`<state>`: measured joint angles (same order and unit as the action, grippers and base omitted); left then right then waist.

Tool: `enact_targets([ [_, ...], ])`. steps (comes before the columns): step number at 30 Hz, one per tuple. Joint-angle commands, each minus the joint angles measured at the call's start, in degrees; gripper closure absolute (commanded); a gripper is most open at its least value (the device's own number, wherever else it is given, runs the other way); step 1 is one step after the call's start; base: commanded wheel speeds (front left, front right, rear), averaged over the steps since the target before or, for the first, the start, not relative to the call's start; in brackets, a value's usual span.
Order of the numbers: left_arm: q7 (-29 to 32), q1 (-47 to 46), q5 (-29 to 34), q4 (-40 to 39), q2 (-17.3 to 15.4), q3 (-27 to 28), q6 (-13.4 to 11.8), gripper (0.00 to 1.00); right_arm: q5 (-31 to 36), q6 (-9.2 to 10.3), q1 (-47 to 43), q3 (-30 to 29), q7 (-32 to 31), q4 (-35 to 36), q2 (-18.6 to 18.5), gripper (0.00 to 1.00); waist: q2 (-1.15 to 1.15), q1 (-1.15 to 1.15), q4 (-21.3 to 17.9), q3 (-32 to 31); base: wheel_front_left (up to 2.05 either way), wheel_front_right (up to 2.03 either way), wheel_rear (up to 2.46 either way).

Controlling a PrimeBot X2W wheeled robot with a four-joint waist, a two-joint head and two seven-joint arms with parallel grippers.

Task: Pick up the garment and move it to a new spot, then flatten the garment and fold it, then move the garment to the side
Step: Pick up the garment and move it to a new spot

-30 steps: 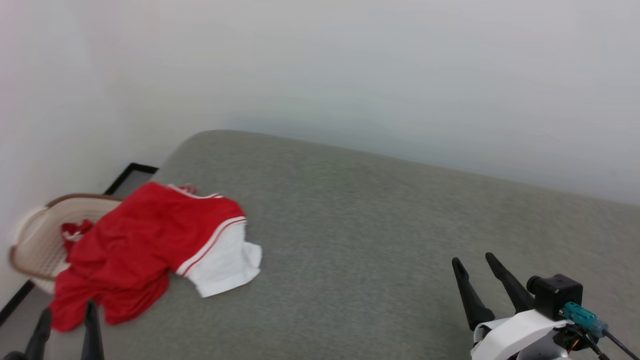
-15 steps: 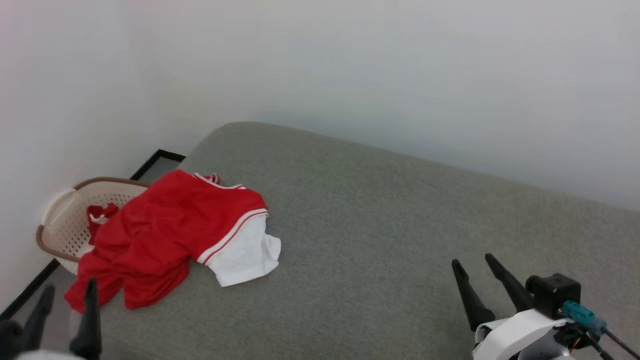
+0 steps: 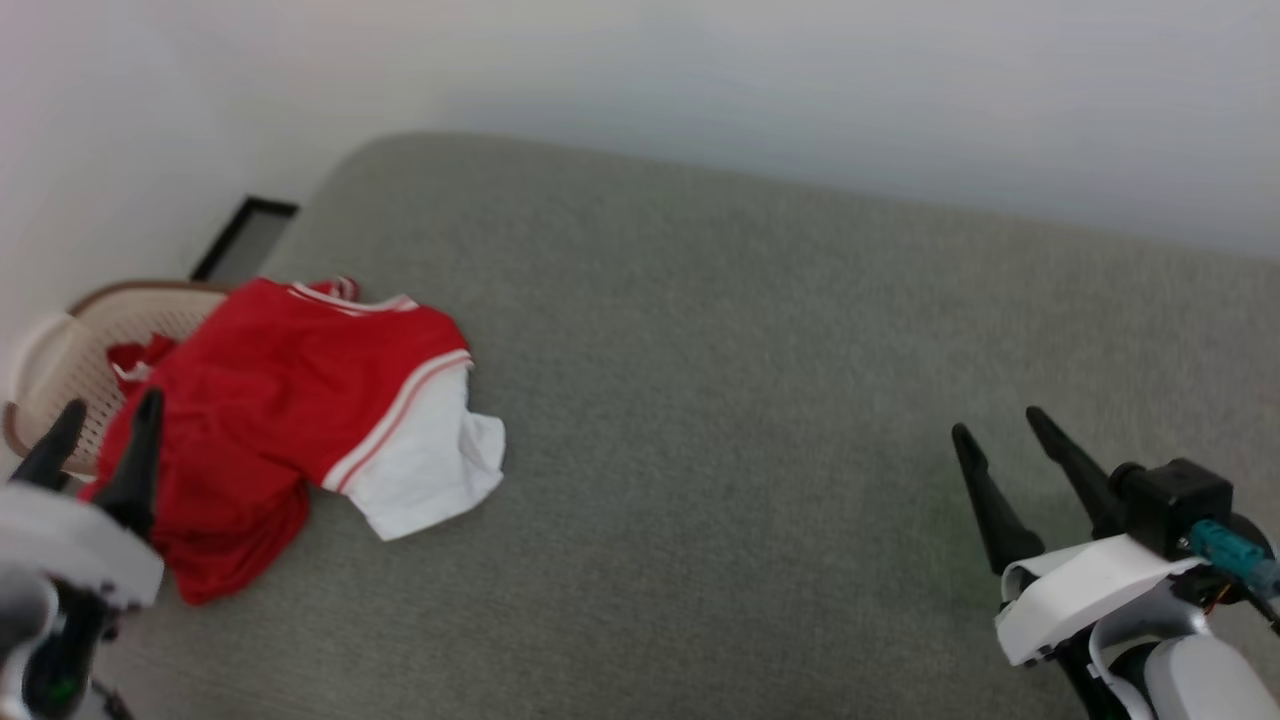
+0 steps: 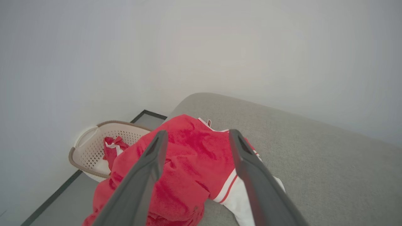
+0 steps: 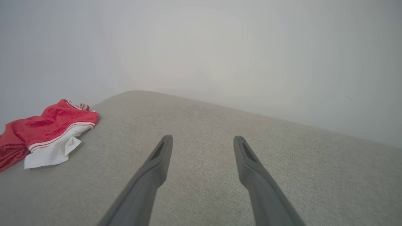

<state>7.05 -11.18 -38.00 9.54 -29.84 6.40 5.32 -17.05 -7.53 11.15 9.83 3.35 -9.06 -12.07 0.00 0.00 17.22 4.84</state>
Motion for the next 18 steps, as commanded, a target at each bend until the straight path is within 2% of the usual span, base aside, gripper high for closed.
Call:
enact_targets([
  [1, 0.7, -1.9, -0.7, 1.3, -0.1, -0.5, 0.4, 0.0, 0.3, 0.08, 0.6, -0.2, -0.3, 0.5, -0.2, 0.0, 0.0, 0.0, -2.3, 5.3, 0.0, 0.0, 0.0],
  [10, 8.7, -17.8, -4.8, 18.2, -2.6, -4.4, 1.7, 0.0, 1.9, 0.08, 2.8, -1.7, -3.2, 5.7, -1.5, 0.0, 0.0, 0.0, -3.9, 13.2, 0.0, 0.0, 0.0],
  [18, 15.0, -28.6, -6.0, 32.7, -3.2, -8.2, 2.0, 0.0, 2.8, 0.08, 3.4, -3.6, -5.4, 10.0, -2.1, 0.0, 0.0, 0.0, -5.3, 18.2, 0.0, 0.0, 0.0],
])
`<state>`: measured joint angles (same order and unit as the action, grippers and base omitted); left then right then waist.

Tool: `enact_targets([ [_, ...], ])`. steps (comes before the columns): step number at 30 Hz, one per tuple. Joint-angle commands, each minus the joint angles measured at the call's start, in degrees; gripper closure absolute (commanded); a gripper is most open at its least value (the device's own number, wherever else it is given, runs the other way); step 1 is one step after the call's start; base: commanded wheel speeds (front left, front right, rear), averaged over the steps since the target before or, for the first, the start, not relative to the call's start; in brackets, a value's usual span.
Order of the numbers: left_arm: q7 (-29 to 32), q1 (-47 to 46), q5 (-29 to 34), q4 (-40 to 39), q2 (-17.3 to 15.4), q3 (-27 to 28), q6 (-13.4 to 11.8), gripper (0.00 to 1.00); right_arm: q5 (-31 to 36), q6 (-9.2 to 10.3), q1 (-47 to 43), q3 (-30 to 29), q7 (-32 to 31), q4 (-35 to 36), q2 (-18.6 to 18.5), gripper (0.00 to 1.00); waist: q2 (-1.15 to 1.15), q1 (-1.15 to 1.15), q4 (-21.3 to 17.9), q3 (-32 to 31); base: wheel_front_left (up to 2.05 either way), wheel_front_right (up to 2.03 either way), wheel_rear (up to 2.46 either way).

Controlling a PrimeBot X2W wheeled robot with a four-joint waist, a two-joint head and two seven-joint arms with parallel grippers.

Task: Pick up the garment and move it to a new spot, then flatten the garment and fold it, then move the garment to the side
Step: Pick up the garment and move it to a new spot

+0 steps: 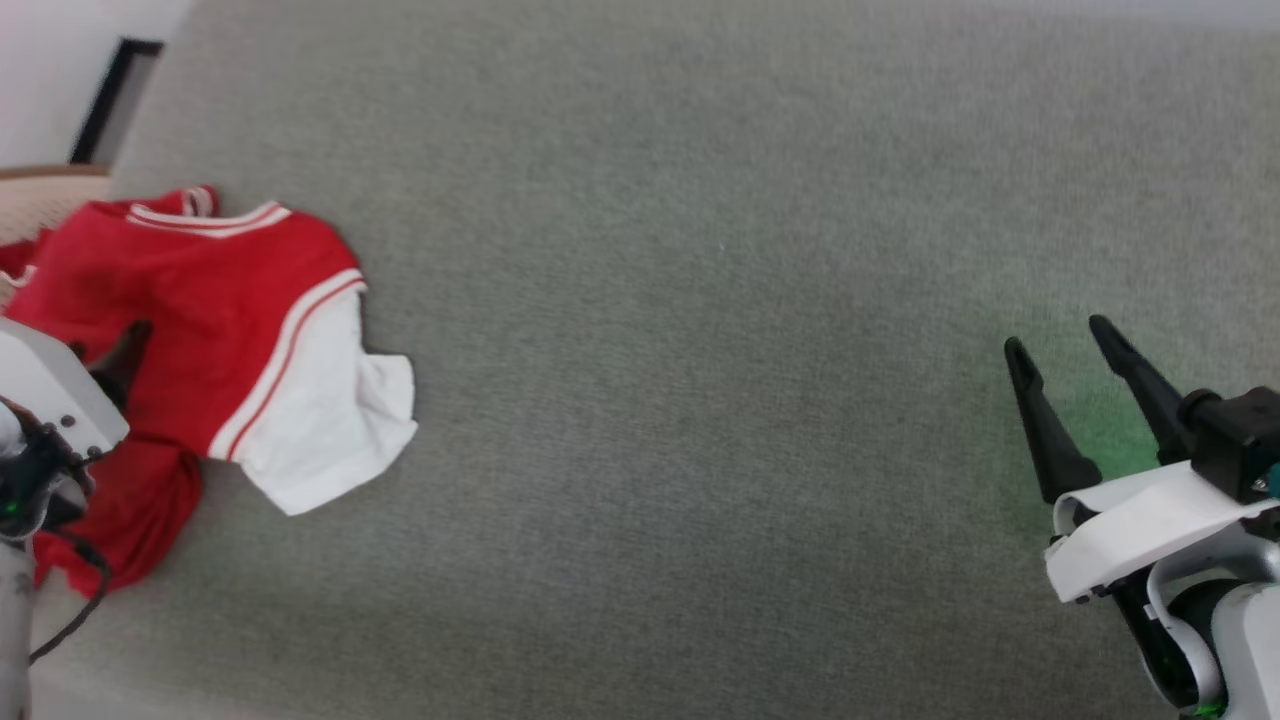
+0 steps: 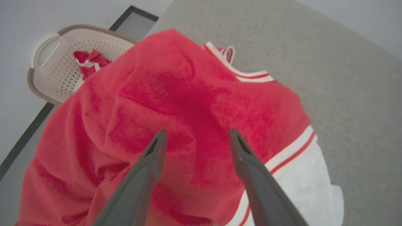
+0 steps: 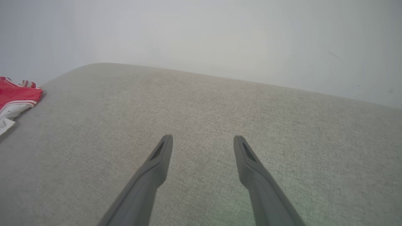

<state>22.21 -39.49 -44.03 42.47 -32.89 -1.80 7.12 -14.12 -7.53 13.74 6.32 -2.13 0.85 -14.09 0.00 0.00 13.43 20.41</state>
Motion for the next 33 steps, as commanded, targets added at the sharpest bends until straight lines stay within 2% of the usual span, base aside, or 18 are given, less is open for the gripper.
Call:
enact_targets([
  [1, 0.5, -1.3, 0.2, 1.4, -0.2, -0.5, 0.2, 0.0, -0.1, 0.08, 0.8, -0.2, -0.2, 0.6, -0.2, 0.0, 0.0, 0.0, -1.7, 3.1, 0.0, 0.0, 0.0],
  [9, 4.9, -6.5, 2.1, 12.7, 0.9, -5.4, 0.3, 0.0, 0.6, 0.08, 0.9, -1.2, -1.5, 3.5, -0.2, 0.0, 0.0, 0.0, -3.1, 6.1, 0.0, 0.0, 0.0],
  [16, 4.2, -8.7, 2.2, 19.1, 3.9, -8.6, 0.3, 0.0, 0.7, 0.08, 1.2, -1.8, -2.3, 4.4, -0.2, 0.0, 0.0, 0.0, -3.7, 6.9, 0.0, 0.0, 0.0],
  [18, 3.3, -9.2, 2.1, 20.1, 4.0, -9.1, 0.4, 0.0, 0.8, 0.08, 1.2, -2.1, -2.2, 4.3, 0.0, 0.0, 0.0, 0.0, -3.5, 6.7, 0.0, 0.0, 0.0],
  [19, 2.7, -9.5, 2.0, 20.7, 3.9, -9.2, 0.4, 0.17, 0.8, 0.08, 1.1, -2.2, -2.1, 4.3, 0.1, 0.0, 0.0, 0.0, -3.4, 6.4, 0.0, 0.0, 0.0],
  [20, 2.1, -9.9, 2.0, 21.4, 3.7, -9.2, 0.4, 0.76, 0.8, 0.08, 1.1, -2.3, -1.9, 4.1, 0.3, 0.0, 0.0, 0.0, -3.2, 6.2, 0.0, 0.0, 0.0],
  [21, 1.0, -10.4, 2.1, 21.8, 3.1, -9.1, 0.4, 1.0, 0.8, 0.08, 1.0, -2.3, -1.9, 3.9, 0.4, 0.0, 0.0, 0.0, -3.1, 5.8, 0.0, 0.0, 0.0],
  [25, -2.5, -12.6, 2.0, 22.7, 0.7, -8.8, 0.3, 1.0, 0.3, 0.08, 0.7, -1.9, -0.9, 2.8, 1.0, 0.0, 0.0, 0.0, -2.6, 3.7, 0.0, 0.0, 0.0],
  [33, -7.9, -15.6, 1.1, 19.7, -4.6, -9.3, 0.3, 1.0, -1.2, 0.08, 0.4, -0.7, 1.9, -1.0, 2.4, 0.0, 0.0, 0.0, -2.4, -2.2, 0.0, 0.0, 0.0],
])
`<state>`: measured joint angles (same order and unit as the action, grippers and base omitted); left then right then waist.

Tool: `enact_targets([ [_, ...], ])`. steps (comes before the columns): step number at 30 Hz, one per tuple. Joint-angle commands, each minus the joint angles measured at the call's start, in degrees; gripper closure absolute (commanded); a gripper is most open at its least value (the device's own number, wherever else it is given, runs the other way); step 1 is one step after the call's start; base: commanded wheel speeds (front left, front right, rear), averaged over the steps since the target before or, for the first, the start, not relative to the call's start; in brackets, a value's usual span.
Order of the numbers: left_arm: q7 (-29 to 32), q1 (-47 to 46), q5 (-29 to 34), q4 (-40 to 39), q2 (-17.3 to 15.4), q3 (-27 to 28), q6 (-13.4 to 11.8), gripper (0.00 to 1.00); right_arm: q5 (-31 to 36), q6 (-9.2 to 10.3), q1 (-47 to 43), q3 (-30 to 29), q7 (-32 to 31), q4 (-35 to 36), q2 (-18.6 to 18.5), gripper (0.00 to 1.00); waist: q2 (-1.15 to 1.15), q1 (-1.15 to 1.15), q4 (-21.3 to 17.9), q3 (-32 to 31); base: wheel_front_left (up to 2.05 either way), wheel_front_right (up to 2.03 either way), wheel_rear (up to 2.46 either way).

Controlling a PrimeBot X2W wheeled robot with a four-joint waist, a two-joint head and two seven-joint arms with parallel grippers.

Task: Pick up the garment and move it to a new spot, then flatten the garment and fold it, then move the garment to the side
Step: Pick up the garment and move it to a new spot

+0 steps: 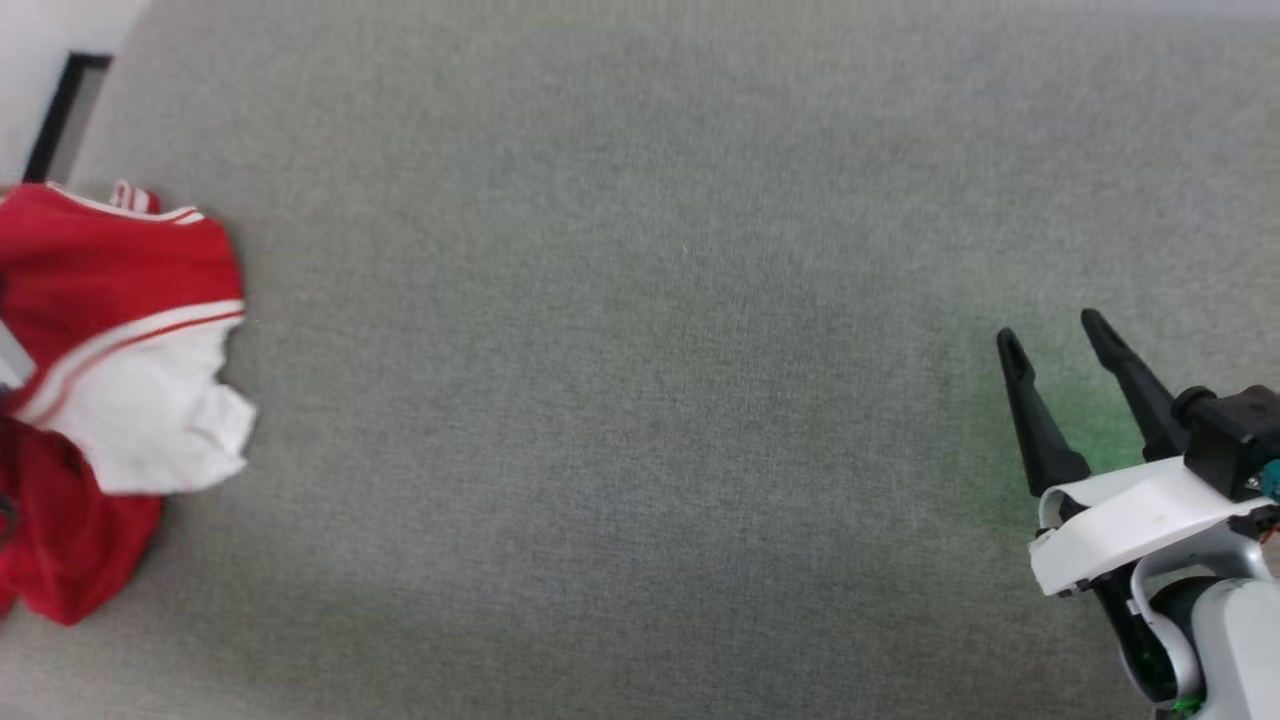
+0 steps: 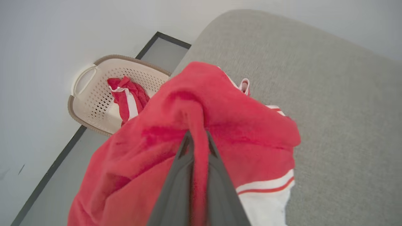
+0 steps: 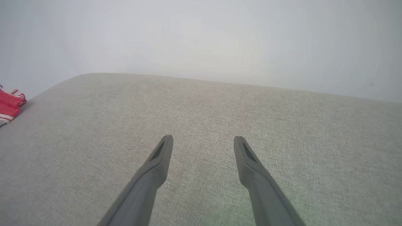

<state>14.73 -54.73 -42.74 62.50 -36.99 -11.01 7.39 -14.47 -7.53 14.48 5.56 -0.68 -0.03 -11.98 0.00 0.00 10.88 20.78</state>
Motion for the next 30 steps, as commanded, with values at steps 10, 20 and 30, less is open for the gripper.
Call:
enact_targets([
  [10, -2.0, -3.9, 1.2, -8.5, -6.9, -3.0, 0.0, 1.0, -2.4, 0.08, -1.2, 1.8, 4.5, -5.1, 2.4, 0.0, 0.0, 0.0, -0.7, -10.9, 0.0, 0.0, 0.0],
  [20, 3.7, -6.5, 2.0, -21.5, -10.7, -5.2, -0.1, 1.0, -4.1, 0.08, -1.9, 2.0, 7.7, -8.7, 3.7, 0.0, 0.0, 0.0, -3.7, -16.3, 0.0, 0.0, 0.0],
  [30, 15.2, -4.3, -1.7, -44.3, -11.9, -5.4, -3.6, 1.0, -3.9, 0.08, -1.7, -1.3, 9.7, -9.4, 3.0, 0.0, 0.0, 0.0, -9.8, -16.9, 0.0, 0.0, 0.0],
])
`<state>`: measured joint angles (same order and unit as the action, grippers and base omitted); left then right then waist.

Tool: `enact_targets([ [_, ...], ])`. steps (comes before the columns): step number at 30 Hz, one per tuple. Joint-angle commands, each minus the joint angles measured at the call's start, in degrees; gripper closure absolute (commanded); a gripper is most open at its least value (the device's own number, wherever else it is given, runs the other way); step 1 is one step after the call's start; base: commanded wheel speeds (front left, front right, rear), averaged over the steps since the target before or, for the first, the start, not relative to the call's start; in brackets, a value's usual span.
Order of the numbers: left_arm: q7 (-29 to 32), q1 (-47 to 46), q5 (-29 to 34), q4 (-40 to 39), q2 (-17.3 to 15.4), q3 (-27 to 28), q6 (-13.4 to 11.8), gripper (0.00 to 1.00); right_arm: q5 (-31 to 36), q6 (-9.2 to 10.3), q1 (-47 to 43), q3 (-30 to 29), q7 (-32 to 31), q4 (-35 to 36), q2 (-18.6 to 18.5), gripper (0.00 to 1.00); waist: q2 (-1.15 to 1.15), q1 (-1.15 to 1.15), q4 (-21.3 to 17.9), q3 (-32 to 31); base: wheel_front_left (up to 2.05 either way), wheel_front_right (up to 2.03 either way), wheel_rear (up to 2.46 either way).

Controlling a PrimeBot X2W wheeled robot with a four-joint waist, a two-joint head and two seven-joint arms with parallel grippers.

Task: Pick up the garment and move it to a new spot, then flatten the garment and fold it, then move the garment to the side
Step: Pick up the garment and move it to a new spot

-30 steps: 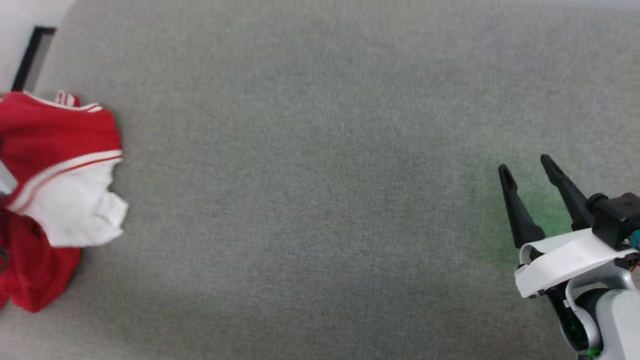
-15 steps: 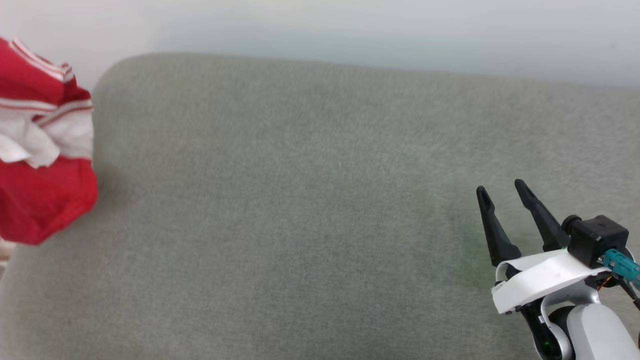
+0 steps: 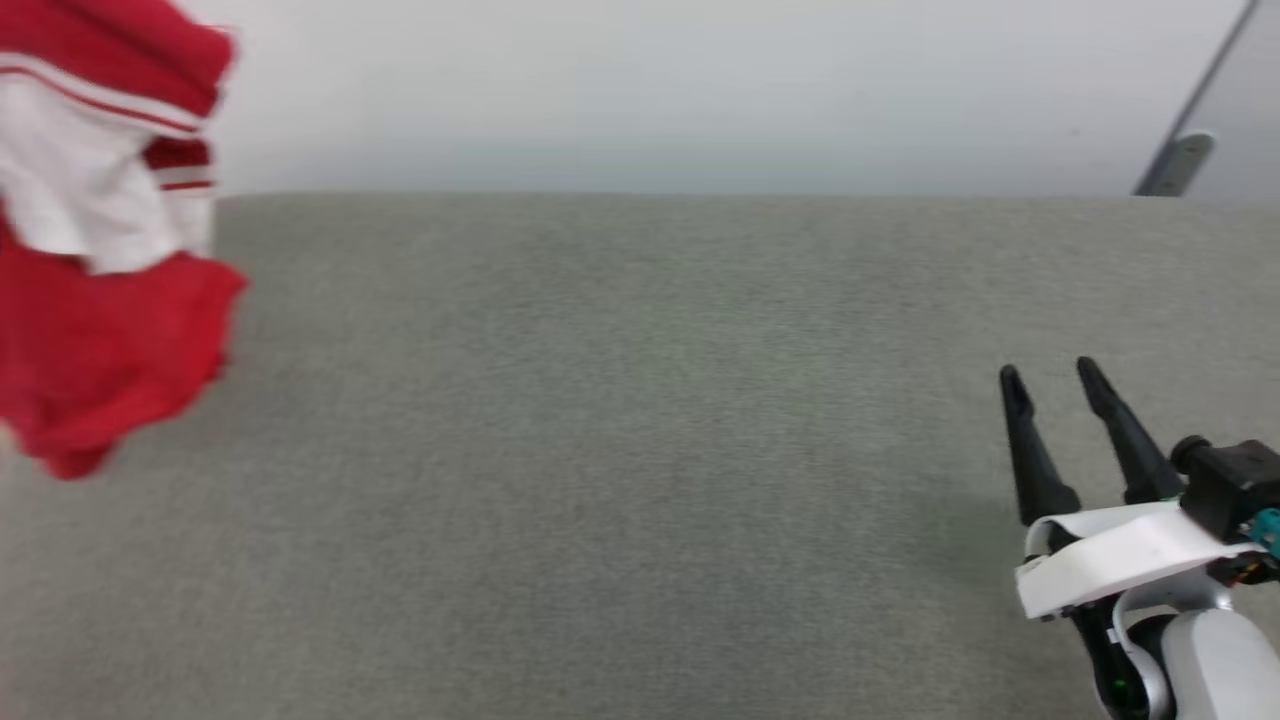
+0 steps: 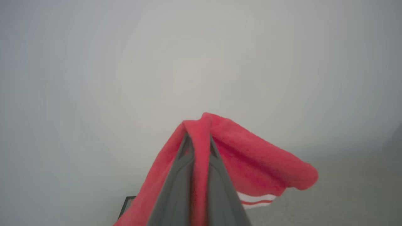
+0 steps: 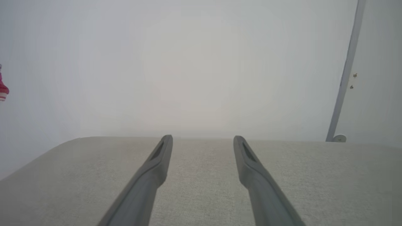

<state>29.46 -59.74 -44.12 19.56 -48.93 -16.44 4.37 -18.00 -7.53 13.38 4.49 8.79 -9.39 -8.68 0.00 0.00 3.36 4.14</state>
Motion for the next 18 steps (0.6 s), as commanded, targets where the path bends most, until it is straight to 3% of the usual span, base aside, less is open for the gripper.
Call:
enact_targets([
  [1, 1.3, 1.0, -0.6, -3.9, 0.0, -0.1, -1.1, 1.0, -0.2, 0.08, -0.6, -0.7, 0.4, 0.0, -0.3, 0.0, 0.0, 0.0, -2.9, -0.2, 0.0, 0.0, 0.0],
  [9, 6.1, 3.2, -2.6, -17.4, 2.0, -1.2, -5.0, 1.0, 0.7, 0.08, -0.2, -2.5, 0.9, 0.3, -0.6, 0.0, 0.0, 0.0, -7.9, 1.2, 0.0, 0.0, 0.0],
  [18, 8.2, 6.4, -2.2, -27.5, 7.2, -6.1, -8.4, 1.0, 1.3, 0.08, 0.7, -4.3, 2.1, -0.2, -0.1, 0.0, 0.0, 0.0, -13.0, 4.1, 0.0, 0.0, 0.0],
])
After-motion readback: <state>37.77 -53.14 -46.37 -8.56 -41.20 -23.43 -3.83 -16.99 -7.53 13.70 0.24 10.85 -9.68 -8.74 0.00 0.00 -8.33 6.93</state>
